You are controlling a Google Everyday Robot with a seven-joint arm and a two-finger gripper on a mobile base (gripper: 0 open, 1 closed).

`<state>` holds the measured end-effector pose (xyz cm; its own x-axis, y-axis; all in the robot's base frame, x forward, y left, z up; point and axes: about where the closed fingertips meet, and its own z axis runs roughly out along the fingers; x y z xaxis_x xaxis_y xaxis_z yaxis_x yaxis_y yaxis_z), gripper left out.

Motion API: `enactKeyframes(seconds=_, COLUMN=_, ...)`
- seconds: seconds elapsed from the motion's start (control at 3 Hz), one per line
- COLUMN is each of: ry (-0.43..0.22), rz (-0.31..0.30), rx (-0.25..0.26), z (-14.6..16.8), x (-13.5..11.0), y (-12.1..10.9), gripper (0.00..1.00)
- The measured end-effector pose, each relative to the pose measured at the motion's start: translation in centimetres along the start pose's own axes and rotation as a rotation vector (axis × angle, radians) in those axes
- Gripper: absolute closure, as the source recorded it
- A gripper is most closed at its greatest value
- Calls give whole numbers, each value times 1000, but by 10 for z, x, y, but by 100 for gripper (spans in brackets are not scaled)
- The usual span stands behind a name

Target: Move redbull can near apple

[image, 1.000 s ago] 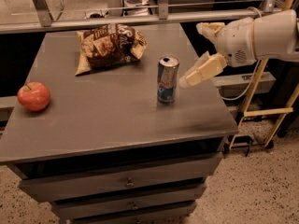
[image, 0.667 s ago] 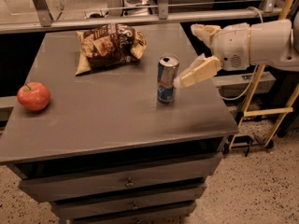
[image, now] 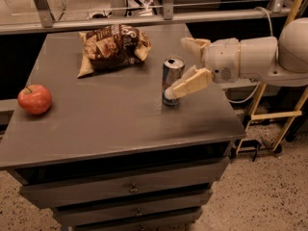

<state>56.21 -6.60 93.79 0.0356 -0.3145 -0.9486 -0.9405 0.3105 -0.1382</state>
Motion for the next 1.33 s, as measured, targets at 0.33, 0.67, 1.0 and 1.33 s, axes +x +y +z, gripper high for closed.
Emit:
enactKeyframes(seconds=0.33, ry=-30, rz=41, rx=-21, z=13, x=12, y=7, gripper=18)
enactKeyframes(seconds=0.67, ry=-60, rz=77, rx=-17, z=18, x=23, y=9, gripper=41)
enactKeyframes(seconds=1.0, ry=-88, rz=105, rx=-3, z=18, x=31, y=7, gripper=65)
enactKeyframes(seconds=1.33, ry=-132, rz=118, rx=-1, z=15, x=26, y=5, gripper=87)
